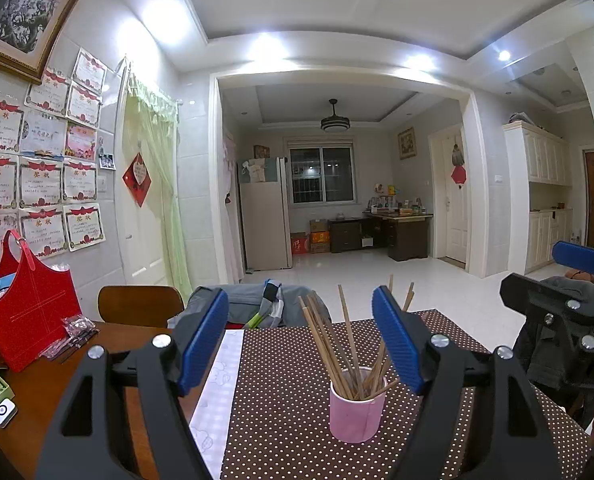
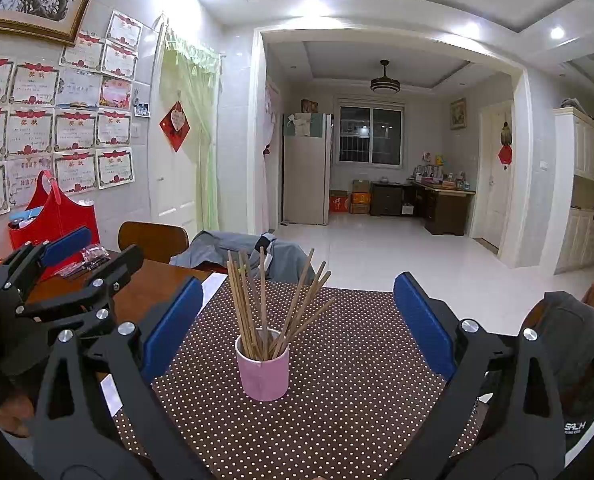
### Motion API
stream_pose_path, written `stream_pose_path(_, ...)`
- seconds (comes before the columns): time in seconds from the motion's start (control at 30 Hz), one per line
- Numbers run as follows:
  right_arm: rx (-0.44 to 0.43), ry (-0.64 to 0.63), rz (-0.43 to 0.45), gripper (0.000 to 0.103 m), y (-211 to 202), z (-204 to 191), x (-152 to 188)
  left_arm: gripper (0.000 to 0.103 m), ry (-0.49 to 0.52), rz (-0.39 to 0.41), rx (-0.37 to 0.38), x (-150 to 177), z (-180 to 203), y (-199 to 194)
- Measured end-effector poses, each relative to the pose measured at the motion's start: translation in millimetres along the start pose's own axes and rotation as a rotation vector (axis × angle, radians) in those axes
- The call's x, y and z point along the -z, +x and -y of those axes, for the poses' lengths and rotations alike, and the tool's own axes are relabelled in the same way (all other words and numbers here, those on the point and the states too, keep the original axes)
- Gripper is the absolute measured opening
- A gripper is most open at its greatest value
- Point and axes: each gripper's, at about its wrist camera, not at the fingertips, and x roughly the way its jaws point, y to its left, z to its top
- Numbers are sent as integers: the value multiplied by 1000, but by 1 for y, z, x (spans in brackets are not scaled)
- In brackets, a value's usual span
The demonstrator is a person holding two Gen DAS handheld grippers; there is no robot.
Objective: Organize utensils
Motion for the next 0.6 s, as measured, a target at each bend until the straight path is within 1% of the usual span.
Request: stream_pose_path(0.6, 0, -1, -1, 94, 0, 0, 0, 73, 2, 0, 0, 1, 0, -1)
